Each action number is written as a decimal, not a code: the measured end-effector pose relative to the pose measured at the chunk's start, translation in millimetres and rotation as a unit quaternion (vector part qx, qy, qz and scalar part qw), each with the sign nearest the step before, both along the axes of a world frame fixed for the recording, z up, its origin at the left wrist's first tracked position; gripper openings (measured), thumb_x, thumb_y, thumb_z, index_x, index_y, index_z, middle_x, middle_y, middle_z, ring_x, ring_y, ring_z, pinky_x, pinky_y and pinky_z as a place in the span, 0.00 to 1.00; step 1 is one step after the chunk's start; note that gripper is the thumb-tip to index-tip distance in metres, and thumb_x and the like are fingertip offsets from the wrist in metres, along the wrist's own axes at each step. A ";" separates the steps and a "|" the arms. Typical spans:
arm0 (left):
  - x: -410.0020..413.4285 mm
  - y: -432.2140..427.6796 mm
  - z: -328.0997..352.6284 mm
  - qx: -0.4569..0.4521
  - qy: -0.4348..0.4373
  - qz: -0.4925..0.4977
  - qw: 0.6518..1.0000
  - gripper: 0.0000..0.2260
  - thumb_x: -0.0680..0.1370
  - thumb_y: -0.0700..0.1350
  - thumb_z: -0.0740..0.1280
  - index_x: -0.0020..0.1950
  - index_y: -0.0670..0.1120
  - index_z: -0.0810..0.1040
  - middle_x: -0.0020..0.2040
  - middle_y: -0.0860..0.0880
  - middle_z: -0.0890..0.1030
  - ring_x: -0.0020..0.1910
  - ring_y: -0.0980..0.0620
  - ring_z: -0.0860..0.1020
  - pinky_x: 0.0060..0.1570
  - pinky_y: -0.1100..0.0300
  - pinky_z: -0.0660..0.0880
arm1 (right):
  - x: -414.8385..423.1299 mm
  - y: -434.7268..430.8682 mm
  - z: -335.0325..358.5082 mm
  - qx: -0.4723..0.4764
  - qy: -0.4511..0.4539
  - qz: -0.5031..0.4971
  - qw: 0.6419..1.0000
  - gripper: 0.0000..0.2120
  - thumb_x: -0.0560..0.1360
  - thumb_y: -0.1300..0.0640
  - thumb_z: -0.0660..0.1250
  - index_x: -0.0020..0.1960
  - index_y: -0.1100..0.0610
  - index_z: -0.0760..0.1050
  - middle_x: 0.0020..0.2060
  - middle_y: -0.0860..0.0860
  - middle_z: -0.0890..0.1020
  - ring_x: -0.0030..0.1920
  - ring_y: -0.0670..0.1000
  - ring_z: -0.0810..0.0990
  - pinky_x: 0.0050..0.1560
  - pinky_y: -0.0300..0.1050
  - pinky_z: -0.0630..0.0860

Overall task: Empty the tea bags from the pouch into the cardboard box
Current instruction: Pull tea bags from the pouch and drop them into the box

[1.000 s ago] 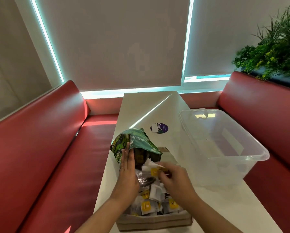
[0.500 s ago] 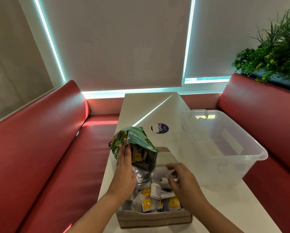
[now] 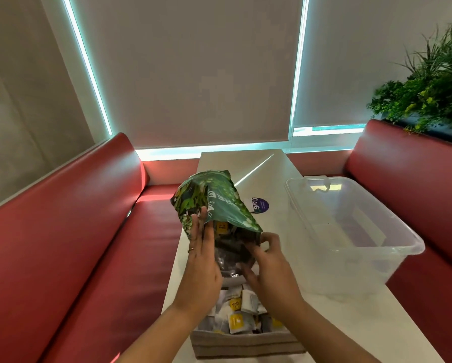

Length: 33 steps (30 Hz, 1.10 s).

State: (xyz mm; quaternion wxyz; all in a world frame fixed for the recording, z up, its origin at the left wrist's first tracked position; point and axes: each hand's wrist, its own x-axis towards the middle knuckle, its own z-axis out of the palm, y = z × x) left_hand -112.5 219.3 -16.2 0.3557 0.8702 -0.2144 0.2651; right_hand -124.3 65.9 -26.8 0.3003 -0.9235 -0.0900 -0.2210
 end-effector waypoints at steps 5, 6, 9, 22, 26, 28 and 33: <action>-5.1 -8.6 2.5 0.012 -0.028 -0.014 0.999 0.48 0.70 0.24 0.56 0.74 0.62 0.33 0.76 0.61 0.38 0.76 0.54 0.40 0.73 0.68 0.43 | 10.9 9.1 0.8 0.080 0.079 0.004 0.994 0.24 0.73 0.58 0.68 0.67 0.54 0.67 0.63 0.53 0.73 0.59 0.52 0.74 0.48 0.32 0.66; -4.7 -8.7 1.4 0.016 -0.028 -0.016 0.999 0.48 0.70 0.25 0.57 0.74 0.61 0.35 0.77 0.60 0.39 0.77 0.53 0.40 0.74 0.64 0.46 | 11.1 10.2 0.2 0.097 0.074 0.001 0.993 0.25 0.73 0.59 0.68 0.68 0.54 0.67 0.61 0.53 0.74 0.58 0.52 0.75 0.47 0.30 0.65; -7.4 -8.9 1.1 0.051 -0.020 0.013 0.998 0.44 0.69 0.28 0.57 0.76 0.56 0.40 0.78 0.57 0.42 0.77 0.50 0.42 0.73 0.41 0.54 | 7.9 12.7 1.4 0.134 0.045 -0.008 0.990 0.25 0.71 0.61 0.70 0.66 0.56 0.68 0.59 0.54 0.75 0.56 0.53 0.75 0.43 0.23 0.63; -1.8 1.7 -5.4 0.039 -0.019 0.002 0.999 0.48 0.70 0.26 0.56 0.74 0.64 0.36 0.75 0.66 0.38 0.77 0.54 0.43 0.71 0.36 0.56 | 7.7 12.6 -6.5 0.119 0.056 -0.017 0.991 0.21 0.71 0.59 0.71 0.62 0.56 0.70 0.54 0.52 0.81 0.52 0.53 0.79 0.43 0.36 0.70; -5.3 1.7 -6.4 0.056 -0.040 -0.003 0.998 0.40 0.69 0.32 0.52 0.77 0.54 0.41 0.77 0.59 0.41 0.77 0.50 0.45 0.68 0.34 0.59 | 5.0 13.8 -7.7 0.147 0.021 0.015 0.989 0.23 0.71 0.63 0.69 0.64 0.55 0.68 0.52 0.50 0.80 0.50 0.50 0.78 0.42 0.35 0.70; -1.4 4.1 -6.7 0.078 -0.051 -0.011 0.996 0.38 0.69 0.34 0.50 0.78 0.50 0.42 0.78 0.56 0.43 0.77 0.47 0.46 0.68 0.34 0.59 | 7.0 14.0 -8.4 0.157 0.014 0.034 0.987 0.25 0.71 0.64 0.68 0.65 0.53 0.66 0.54 0.51 0.79 0.50 0.51 0.78 0.44 0.40 0.74; -0.1 5.4 -2.1 0.072 -0.071 0.019 0.995 0.46 0.67 0.27 0.57 0.77 0.55 0.38 0.77 0.60 0.40 0.77 0.51 0.44 0.69 0.34 0.57 | 8.5 19.1 -10.0 0.181 0.021 0.030 0.983 0.21 0.72 0.61 0.67 0.63 0.50 0.67 0.53 0.51 0.80 0.52 0.50 0.78 0.48 0.45 0.77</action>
